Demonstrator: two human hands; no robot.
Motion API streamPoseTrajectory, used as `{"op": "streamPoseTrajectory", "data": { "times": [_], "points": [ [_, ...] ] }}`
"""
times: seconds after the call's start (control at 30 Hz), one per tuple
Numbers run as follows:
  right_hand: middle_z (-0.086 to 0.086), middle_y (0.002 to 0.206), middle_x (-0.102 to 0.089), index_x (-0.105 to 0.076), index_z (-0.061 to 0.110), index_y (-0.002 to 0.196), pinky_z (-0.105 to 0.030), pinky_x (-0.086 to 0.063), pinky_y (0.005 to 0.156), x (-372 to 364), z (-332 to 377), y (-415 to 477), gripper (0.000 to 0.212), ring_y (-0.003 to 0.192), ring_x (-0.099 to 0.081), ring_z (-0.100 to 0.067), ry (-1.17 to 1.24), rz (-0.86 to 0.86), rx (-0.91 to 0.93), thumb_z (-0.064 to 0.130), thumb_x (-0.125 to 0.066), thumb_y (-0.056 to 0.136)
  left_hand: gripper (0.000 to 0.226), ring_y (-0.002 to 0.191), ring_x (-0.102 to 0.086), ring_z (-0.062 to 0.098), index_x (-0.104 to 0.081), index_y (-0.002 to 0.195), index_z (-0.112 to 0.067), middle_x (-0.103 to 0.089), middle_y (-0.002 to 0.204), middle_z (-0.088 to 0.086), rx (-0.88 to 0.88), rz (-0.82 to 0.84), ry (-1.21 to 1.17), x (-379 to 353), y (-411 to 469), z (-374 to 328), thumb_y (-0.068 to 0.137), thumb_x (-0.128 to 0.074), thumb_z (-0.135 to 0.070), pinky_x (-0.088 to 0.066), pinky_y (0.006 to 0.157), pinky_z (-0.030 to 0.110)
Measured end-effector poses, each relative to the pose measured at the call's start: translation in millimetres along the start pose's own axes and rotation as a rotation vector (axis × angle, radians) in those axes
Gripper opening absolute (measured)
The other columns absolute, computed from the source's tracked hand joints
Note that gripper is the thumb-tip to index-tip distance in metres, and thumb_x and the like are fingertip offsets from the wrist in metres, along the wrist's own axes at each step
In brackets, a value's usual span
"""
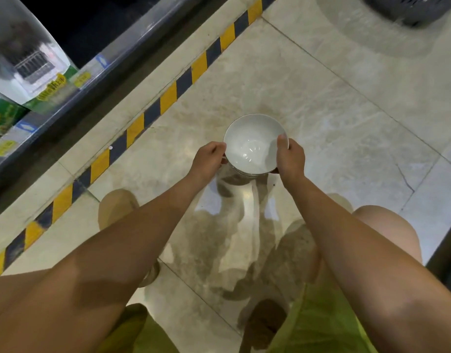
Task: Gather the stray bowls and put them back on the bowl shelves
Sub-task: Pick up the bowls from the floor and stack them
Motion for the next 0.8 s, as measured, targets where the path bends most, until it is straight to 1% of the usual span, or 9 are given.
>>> {"op": "streamPoseTrajectory", "data": {
  "times": [0.13, 0.2, 0.27, 0.33, 0.4, 0.5, 0.6, 0.7, 0.8],
  "points": [
    [0.007, 0.083, -0.056, -0.057, 0.017, 0.091, -0.046, -0.056, 0.082, -1.9, 0.2, 3.4, 0.031, 0.093, -0.059, -0.023, -0.03, -0.038, 0.0, 0.04, -0.036, 0.097, 0.022, 0.081, -0.058, 0.02, -0.059, 0.1, -0.007, -0.061, 0.095, 0.008, 0.003, -0.026, -0.022, -0.1, 3.5, -3.8, 0.098, -0.041, -0.02, -0.049, 0.07, 0.022],
    [0.004, 0.081, -0.056, -0.057, 0.016, 0.087, -0.038, -0.052, 0.077, -1.1, 0.0, 5.2, 0.033, 0.088, -0.057, -0.022, -0.107, -0.063, 0.032, 0.04, -0.035, 0.097, 0.021, 0.079, -0.057, 0.02, -0.058, 0.098, -0.007, -0.06, 0.094, 0.008, 0.008, -0.024, -0.01, -0.3, 3.8, -4.4, 0.098, -0.041, -0.02, -0.049, 0.072, 0.024],
    [0.005, 0.077, -0.055, -0.058, 0.014, 0.087, -0.041, -0.054, 0.077, -1.2, -2.2, 6.9, 0.034, 0.084, -0.056, -0.021, -0.115, -0.067, 0.052, 0.038, -0.036, 0.097, 0.021, 0.08, -0.057, 0.021, -0.058, 0.097, -0.007, -0.06, 0.094, 0.009, 0.009, -0.019, 0.005, -0.9, 3.7, -3.3, 0.097, -0.041, -0.019, -0.05, 0.073, 0.026],
    [0.005, 0.079, -0.055, -0.06, 0.012, 0.093, -0.045, -0.056, 0.08, -0.8, -2.6, 8.1, 0.034, 0.086, -0.058, -0.023, -0.111, -0.062, 0.081, 0.037, -0.037, 0.097, 0.019, 0.081, -0.055, 0.022, -0.057, 0.091, -0.008, -0.058, 0.091, 0.009, 0.013, -0.024, 0.013, -1.7, 4.2, -2.0, 0.096, -0.042, -0.019, -0.05, 0.076, 0.031],
    [0.001, 0.089, -0.055, -0.058, 0.008, 0.108, -0.043, -0.055, 0.081, 0.5, 0.0, 7.4, 0.034, 0.089, -0.058, -0.023, -0.145, -0.067, 0.118, 0.033, -0.038, 0.098, 0.017, 0.081, -0.055, 0.021, -0.056, 0.085, -0.013, -0.058, 0.088, 0.007, 0.02, -0.043, 0.035, -1.9, 5.8, -1.8, 0.095, -0.043, -0.021, -0.051, 0.081, 0.037],
    [-0.001, 0.092, -0.053, -0.054, 0.006, 0.115, -0.041, -0.053, 0.079, 3.2, 2.5, 7.5, 0.032, 0.084, -0.054, -0.019, -0.169, -0.085, 0.159, 0.029, -0.039, 0.098, 0.014, 0.081, -0.056, 0.021, -0.055, 0.09, -0.013, -0.057, 0.082, 0.001, 0.021, -0.06, 0.046, -2.9, 7.9, -4.5, 0.095, -0.044, -0.021, -0.052, 0.079, 0.034],
    [-0.009, 0.101, -0.06, -0.057, 0.006, 0.114, -0.037, -0.051, 0.079, 3.7, 0.5, 10.5, 0.034, 0.091, -0.058, -0.023, -0.177, -0.098, 0.177, 0.03, -0.04, 0.097, 0.014, 0.079, -0.056, 0.02, -0.053, 0.095, -0.01, -0.057, 0.089, 0.003, 0.012, -0.058, 0.053, -4.8, 7.9, -7.8, 0.095, -0.043, -0.019, -0.05, 0.072, 0.025],
    [-0.012, 0.106, -0.062, -0.058, 0.008, 0.111, -0.038, -0.053, 0.077, 5.3, -3.0, 13.8, 0.034, 0.094, -0.059, -0.024, -0.181, -0.112, 0.153, 0.033, -0.04, 0.096, 0.012, 0.082, -0.058, 0.022, -0.052, 0.09, -0.012, -0.058, 0.092, 0.006, 0.016, -0.058, 0.083, -7.4, 7.4, -6.8, 0.095, -0.042, -0.017, -0.052, 0.079, 0.031],
    [-0.008, 0.101, -0.061, -0.056, 0.009, 0.106, -0.033, -0.047, 0.071, 6.3, -4.9, 16.0, 0.03, 0.087, -0.056, -0.021, -0.217, -0.113, 0.159, 0.033, -0.041, 0.096, 0.018, 0.081, -0.058, 0.023, -0.049, 0.078, -0.019, -0.056, 0.081, 0.001, 0.016, -0.066, 0.102, -8.9, 6.8, -2.9, 0.094, -0.043, -0.015, -0.052, 0.083, 0.036]
  ]
}}
Point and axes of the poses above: each hand's wrist, its own y-axis towards the middle knuckle, its own x-axis out of the back of the hand, z = x × y, the point moved 5 cm from there along y, towards the middle knuckle
